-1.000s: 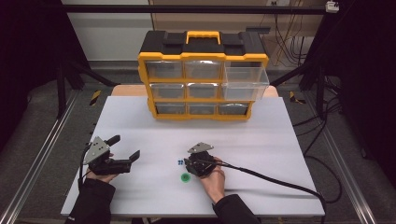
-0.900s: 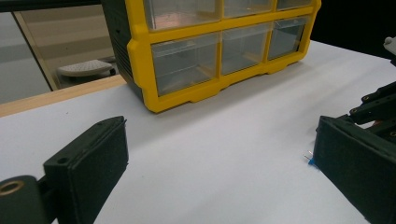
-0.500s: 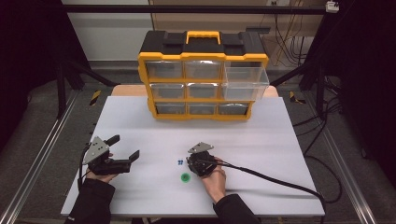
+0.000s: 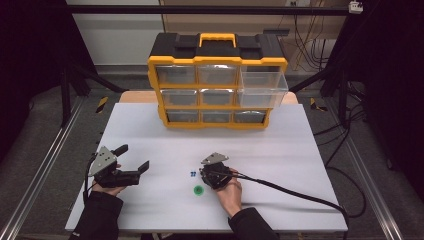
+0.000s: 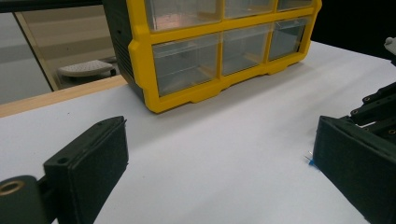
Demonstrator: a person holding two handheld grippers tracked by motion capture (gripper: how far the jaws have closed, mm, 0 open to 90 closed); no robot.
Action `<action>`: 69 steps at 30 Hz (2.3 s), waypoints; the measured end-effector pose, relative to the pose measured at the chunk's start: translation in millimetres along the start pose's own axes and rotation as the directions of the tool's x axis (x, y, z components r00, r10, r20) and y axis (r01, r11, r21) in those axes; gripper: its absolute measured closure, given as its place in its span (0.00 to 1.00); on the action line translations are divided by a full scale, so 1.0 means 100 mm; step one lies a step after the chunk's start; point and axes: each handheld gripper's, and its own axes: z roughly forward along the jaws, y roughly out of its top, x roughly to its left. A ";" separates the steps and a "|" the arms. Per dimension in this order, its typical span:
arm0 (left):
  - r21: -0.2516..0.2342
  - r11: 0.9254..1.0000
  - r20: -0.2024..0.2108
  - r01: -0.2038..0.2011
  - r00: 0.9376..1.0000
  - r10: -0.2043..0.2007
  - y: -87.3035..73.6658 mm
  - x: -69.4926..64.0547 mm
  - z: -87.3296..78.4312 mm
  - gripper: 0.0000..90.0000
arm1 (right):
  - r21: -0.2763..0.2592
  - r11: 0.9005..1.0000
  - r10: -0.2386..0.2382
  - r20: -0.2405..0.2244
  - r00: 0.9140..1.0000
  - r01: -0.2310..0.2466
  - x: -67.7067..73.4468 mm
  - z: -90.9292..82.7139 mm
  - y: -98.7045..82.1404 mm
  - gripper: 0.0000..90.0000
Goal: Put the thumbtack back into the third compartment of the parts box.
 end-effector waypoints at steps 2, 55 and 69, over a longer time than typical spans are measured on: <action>0.000 1.000 0.000 0.000 1.000 0.000 0.00 0.00 0.00 0.03 | -0.003 1.000 0.004 0.009 1.000 -0.004 -0.01 -0.01 0.01 0.86; 0.002 1.000 0.001 0.000 1.000 0.000 0.00 0.00 0.00 0.03 | -0.273 0.962 0.010 -0.030 0.999 -0.018 -0.68 -1.60 0.52 0.86; 0.002 1.000 0.002 0.000 1.000 0.000 0.00 0.00 0.00 0.03 | -0.328 0.945 0.016 0.001 1.000 -0.015 -0.86 -1.98 0.71 0.86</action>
